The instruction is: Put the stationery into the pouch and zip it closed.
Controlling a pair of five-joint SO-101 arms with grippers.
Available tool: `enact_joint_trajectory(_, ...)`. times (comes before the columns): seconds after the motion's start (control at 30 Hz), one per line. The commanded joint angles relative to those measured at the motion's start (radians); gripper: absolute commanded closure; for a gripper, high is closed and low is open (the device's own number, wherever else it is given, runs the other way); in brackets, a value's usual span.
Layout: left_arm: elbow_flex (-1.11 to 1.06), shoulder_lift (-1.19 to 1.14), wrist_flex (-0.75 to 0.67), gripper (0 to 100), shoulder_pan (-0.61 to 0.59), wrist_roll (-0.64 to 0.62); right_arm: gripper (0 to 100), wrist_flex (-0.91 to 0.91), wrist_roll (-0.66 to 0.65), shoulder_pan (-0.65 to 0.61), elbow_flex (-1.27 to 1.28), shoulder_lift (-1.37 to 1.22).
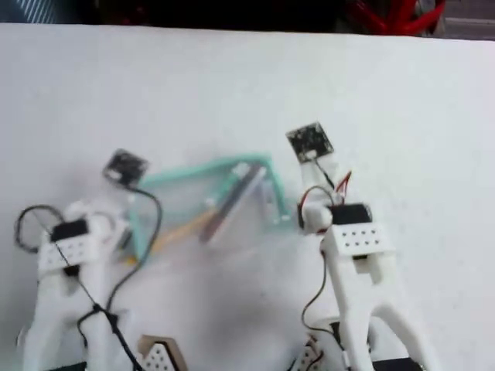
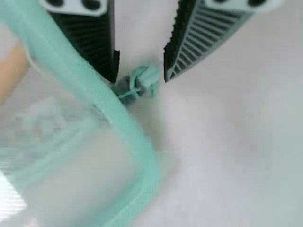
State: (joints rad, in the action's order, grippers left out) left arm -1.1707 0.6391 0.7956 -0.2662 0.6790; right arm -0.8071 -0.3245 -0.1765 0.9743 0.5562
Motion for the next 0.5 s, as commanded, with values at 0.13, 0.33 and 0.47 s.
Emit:
enact_joint_trajectory(0.13,0.215,0.007,0.104,82,0.199,-0.203,81.8,0.013,0.006,-0.004,-0.003,0.010)
enact_joint_trajectory(0.33,0.371,0.008,0.124,82,0.206,-0.382,81.8,0.013,0.006,-0.002,-0.003,0.012)
enact_joint_trajectory(0.47,0.496,0.008,0.150,82,0.297,-0.451,81.8,0.028,0.006,-0.002,-0.003,0.012)
